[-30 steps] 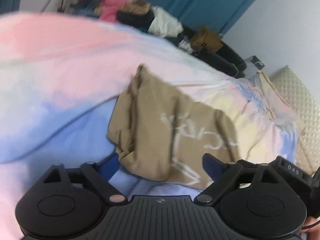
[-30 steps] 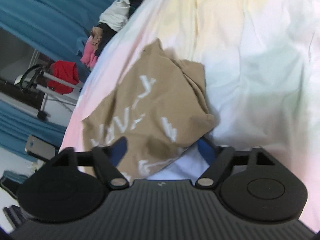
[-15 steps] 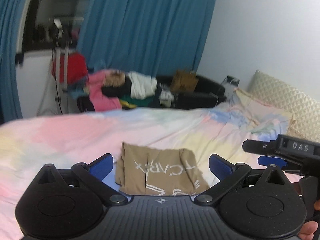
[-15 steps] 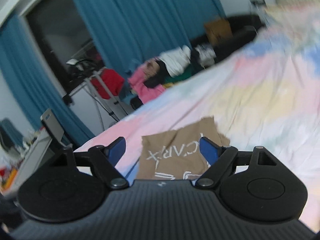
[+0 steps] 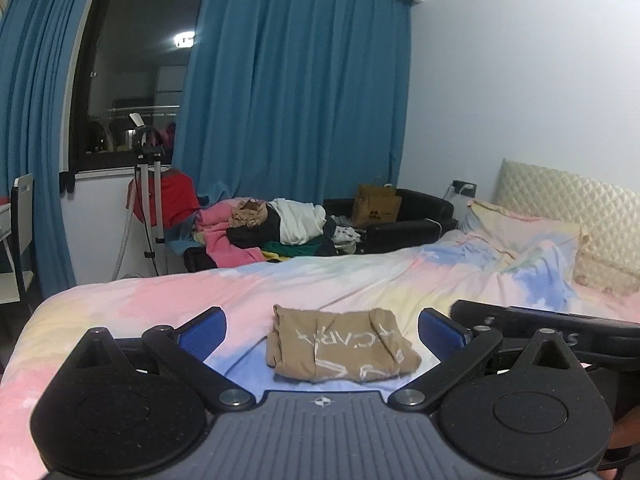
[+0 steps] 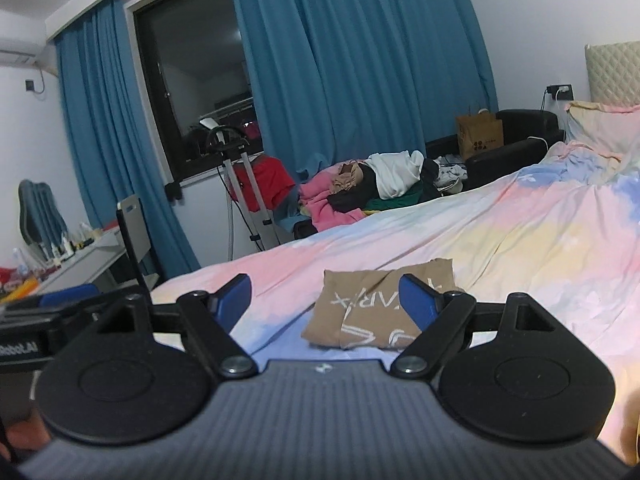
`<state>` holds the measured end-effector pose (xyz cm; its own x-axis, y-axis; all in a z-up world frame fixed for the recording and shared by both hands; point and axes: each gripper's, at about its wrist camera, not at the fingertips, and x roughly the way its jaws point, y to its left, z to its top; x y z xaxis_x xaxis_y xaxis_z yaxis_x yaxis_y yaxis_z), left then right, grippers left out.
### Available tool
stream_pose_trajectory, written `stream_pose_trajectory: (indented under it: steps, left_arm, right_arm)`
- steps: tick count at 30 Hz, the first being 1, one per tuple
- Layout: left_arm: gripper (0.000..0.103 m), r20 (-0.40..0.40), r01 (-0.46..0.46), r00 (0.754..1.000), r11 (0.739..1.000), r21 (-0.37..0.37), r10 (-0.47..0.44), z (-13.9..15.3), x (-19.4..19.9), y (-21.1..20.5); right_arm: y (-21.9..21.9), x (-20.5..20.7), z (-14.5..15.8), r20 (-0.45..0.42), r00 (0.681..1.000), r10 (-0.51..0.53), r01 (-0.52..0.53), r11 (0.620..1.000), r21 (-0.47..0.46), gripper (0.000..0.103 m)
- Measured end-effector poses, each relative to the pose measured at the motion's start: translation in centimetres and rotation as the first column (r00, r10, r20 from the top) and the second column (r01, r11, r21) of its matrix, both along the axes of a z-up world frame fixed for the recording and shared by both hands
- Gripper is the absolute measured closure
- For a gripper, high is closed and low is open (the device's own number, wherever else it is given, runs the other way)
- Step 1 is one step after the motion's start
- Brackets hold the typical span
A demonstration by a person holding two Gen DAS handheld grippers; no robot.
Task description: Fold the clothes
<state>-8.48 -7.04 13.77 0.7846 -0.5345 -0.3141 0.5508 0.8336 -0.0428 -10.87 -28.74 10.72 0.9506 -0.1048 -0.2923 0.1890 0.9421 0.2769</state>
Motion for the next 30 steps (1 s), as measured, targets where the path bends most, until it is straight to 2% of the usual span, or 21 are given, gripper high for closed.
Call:
stream_pose_trajectory:
  steps: [3,8,13,15,20,24,30]
  left_arm:
    - [0.000,0.011,-0.022,1.000,1.000,0.008,0.022,-1.5,-0.3,0.3]
    - [0.000,-0.001,-0.040,0.999,0.999,-0.020,0.040,-3.5,0.0,1.4]
    - [0.000,-0.002,-0.068,0.998,0.998,-0.010,0.068,-5.6,0.7,2.0]
    - [0.000,-0.026,-0.067,0.997,0.998,-0.012,0.067,-6.3,1.3,2.0]
    - [0.000,-0.070,-0.072,0.995,0.997,-0.011,0.071,-7.8,2.5,2.1]
    - [0.000,-0.071,-0.079,0.994,0.997,0.017,0.080,-8.4,2.4,2.1]
    - [0.000,-0.067,-0.090,0.994,0.996,0.015,0.091,-8.3,2.1,2.1]
  right_arm:
    - [1.1,-0.2,-1.6,-0.004,1.000,-0.009,0.009,0.999,-0.031,0.020]
    - [2.2,0.1,-4.2,-0.008,1.000,-0.030,0.030,0.995,-0.098,0.020]
    - [2.4,0.6,-6.4,-0.030,0.998,-0.055,0.051,0.993,-0.107,0.020]
    - [2.9,0.7,-7.1,-0.043,0.997,-0.060,0.054,0.990,-0.129,0.020]
    - [3.7,0.6,-7.8,-0.017,0.998,-0.064,0.061,0.984,-0.169,0.021]
    - [3.6,0.6,-8.1,-0.023,0.997,-0.072,0.067,0.984,-0.167,0.021]
    - [3.2,0.7,-8.3,-0.045,0.995,-0.086,0.079,0.986,-0.150,0.021]
